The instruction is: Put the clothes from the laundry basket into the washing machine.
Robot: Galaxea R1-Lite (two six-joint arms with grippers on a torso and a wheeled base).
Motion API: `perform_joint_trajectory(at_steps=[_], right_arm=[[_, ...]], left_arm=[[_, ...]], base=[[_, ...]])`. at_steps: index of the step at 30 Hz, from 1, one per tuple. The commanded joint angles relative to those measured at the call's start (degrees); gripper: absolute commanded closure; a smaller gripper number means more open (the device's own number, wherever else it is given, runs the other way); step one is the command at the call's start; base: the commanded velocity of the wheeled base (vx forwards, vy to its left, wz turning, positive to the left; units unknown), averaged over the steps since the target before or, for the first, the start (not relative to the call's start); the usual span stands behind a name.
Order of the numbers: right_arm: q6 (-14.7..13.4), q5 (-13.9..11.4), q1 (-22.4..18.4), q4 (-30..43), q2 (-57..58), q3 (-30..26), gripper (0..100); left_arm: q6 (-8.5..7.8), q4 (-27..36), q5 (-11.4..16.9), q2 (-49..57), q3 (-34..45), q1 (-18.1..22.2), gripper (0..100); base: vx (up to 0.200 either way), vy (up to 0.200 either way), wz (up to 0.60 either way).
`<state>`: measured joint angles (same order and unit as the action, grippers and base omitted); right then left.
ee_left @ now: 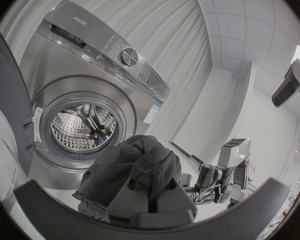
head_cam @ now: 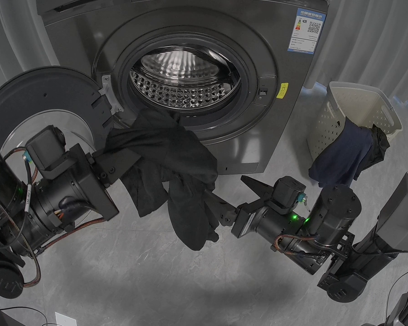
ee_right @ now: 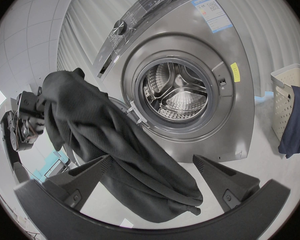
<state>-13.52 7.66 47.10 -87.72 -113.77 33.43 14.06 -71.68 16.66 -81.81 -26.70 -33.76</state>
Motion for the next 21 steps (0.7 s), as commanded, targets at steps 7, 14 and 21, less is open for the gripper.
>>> perform_joint_trajectory(at_steps=[7, 14, 21], right_arm=[[0.3, 0.0, 0.0, 0.0, 1.5, 2.1, 0], [0.3, 0.0, -0.1, 0.1, 2.8, 3.5, 0], [0.9, 0.2, 0.5, 1.0, 2.2, -1.5, 0]], left_arm=[[-0.08, 0.0, -0.7, -0.3, 2.0, 0.0, 100], [-0.52, 0.0, -1.7, -0.6, 3.8, -0.2, 100], [-0.7, 0.0, -10.2, -3.2, -0.6, -0.1, 100]], base=[[0.0, 0.0, 0.0], [0.0, 0.0, 0.0], [0.0, 0.0, 0.0]])
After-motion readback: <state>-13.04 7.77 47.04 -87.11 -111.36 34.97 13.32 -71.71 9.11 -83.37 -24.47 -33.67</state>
